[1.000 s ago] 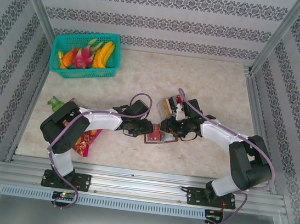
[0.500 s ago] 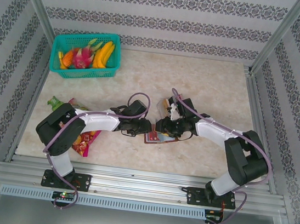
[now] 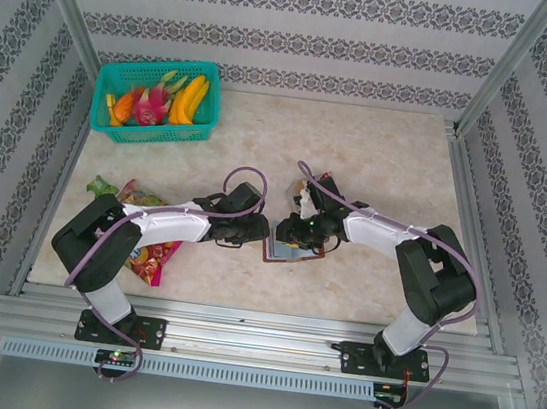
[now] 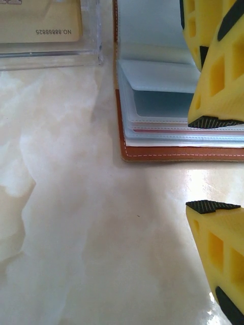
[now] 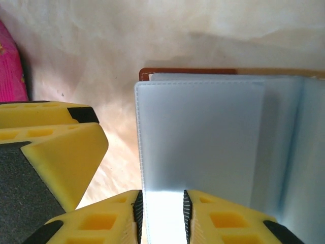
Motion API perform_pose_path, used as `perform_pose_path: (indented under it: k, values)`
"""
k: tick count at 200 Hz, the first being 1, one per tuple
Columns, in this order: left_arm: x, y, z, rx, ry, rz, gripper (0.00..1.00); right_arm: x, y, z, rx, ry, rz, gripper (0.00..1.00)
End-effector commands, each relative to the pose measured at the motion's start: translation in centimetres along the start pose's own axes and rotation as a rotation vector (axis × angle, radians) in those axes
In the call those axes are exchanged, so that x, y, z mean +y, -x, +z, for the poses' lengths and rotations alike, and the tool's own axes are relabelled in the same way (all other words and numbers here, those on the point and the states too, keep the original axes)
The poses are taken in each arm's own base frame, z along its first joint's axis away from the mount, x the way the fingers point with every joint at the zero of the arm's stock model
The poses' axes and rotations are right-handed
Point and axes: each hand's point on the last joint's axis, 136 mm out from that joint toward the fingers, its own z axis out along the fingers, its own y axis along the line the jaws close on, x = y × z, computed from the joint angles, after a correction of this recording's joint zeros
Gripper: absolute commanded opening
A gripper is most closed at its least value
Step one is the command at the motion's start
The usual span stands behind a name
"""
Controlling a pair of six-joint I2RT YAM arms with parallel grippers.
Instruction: Put the credit cards into the card holder
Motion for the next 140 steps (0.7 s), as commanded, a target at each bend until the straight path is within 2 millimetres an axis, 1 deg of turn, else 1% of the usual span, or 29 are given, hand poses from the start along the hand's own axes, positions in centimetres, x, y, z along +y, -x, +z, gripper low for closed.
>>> perform_pose_path:
  k: [1, 21, 44, 53, 77, 99, 112, 140]
  values:
    - [0.2, 0.8, -1.0, -0.028, 0.018, -0.008, 0.45, 0.0, 1.8, -2.6, -0.086, -0.100, -0.047, 0.27]
    - [-0.6, 1.0, -1.1, -0.028, -0.006, 0.007, 0.45, -1.5, 2.4, -4.4, -0.135, -0.218, -0.068, 0.28]
    - [-2.4, 1.1, -1.2, -0.012, -0.074, 0.035, 0.46, -2.6, 3.0, -6.1, -0.177, -0.267, -0.063, 0.30]
    - [-3.2, 1.0, -1.2, 0.000, -0.111, 0.043, 0.46, -2.8, 3.0, -6.5, -0.185, -0.268, -0.058, 0.33]
    - [-5.3, 0.8, -1.1, 0.029, -0.205, 0.051, 0.51, -3.3, 2.8, -6.6, -0.186, -0.266, -0.043, 0.34]
    - [-6.3, 0.5, -0.8, 0.064, -0.245, 0.052, 0.52, -4.0, 2.4, -6.5, -0.186, -0.266, -0.021, 0.36]
    - [-6.6, 0.1, -0.3, 0.094, -0.251, 0.051, 0.52, -4.3, 2.3, -6.5, -0.188, -0.261, -0.009, 0.36]
    - [-6.8, -0.1, 0.3, 0.113, -0.260, 0.039, 0.52, -4.6, 2.2, -6.7, -0.196, -0.256, 0.005, 0.36]
